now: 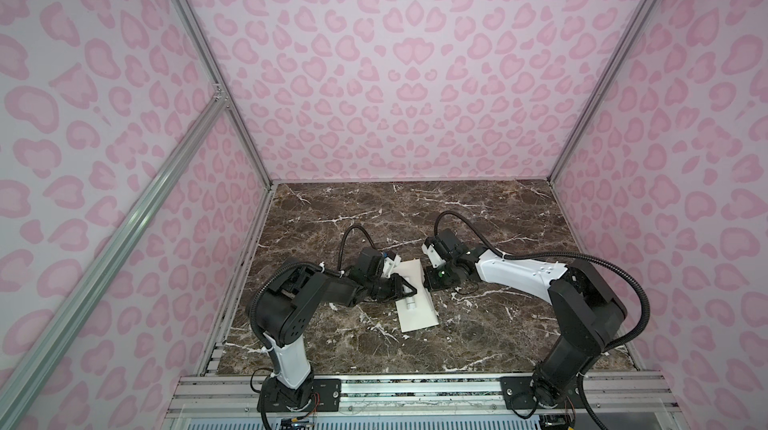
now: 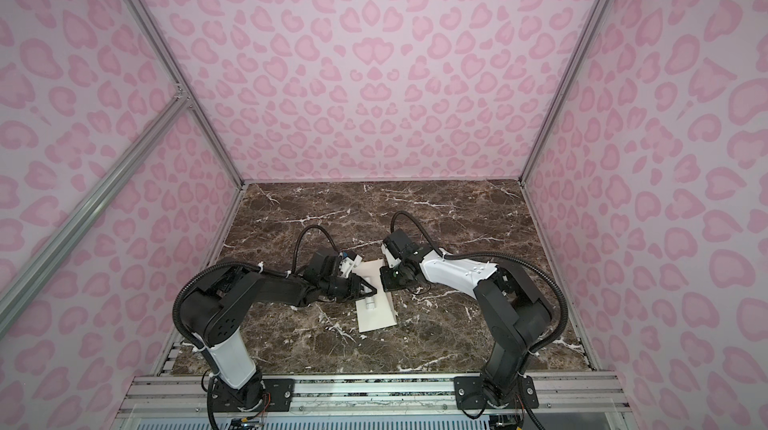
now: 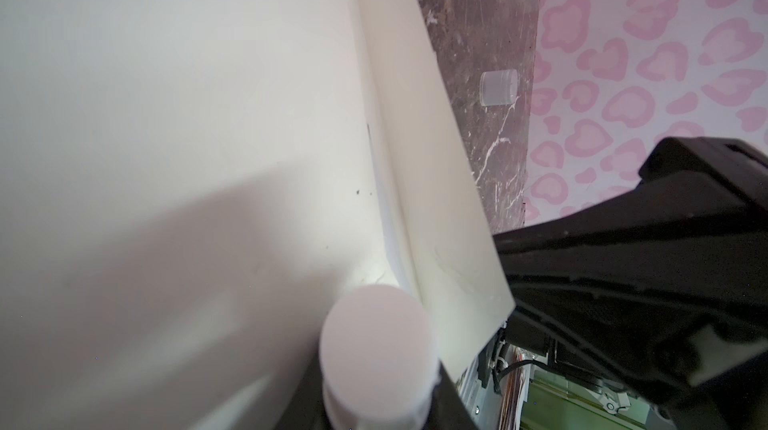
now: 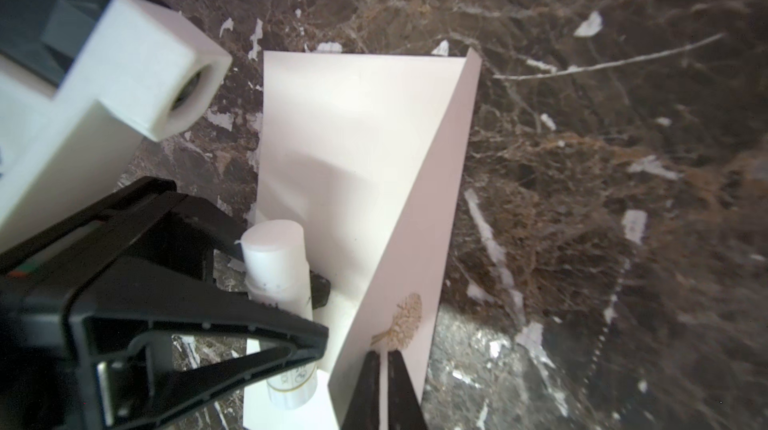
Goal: Place the letter into the envelope and seal it
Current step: 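Reach the right gripper to the envelope flap edge and pinch it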
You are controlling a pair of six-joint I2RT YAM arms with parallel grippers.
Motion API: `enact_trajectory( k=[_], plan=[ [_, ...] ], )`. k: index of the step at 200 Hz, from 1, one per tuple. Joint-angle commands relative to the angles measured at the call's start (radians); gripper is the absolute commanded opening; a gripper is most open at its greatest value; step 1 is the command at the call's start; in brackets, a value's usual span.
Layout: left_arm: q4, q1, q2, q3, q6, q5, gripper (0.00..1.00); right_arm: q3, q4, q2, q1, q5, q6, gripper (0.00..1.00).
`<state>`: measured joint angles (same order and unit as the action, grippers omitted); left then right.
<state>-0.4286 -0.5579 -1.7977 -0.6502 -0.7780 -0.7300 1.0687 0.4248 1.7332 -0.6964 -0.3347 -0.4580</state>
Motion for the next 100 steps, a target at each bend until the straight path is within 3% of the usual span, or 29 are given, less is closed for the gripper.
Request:
enact_trajectory(
  k=[1,100],
  plan=[
    [-0.005,0.001,0.002,0.003,-0.001,0.006,0.04,0.018,0.032,0.032,-0.012,-0.001,-0.016,0.09],
    [-0.012,0.003,0.022,0.005,-0.010,-0.008,0.04,0.084,0.109,0.127,-0.038,0.035,-0.041,0.09]
  ],
)
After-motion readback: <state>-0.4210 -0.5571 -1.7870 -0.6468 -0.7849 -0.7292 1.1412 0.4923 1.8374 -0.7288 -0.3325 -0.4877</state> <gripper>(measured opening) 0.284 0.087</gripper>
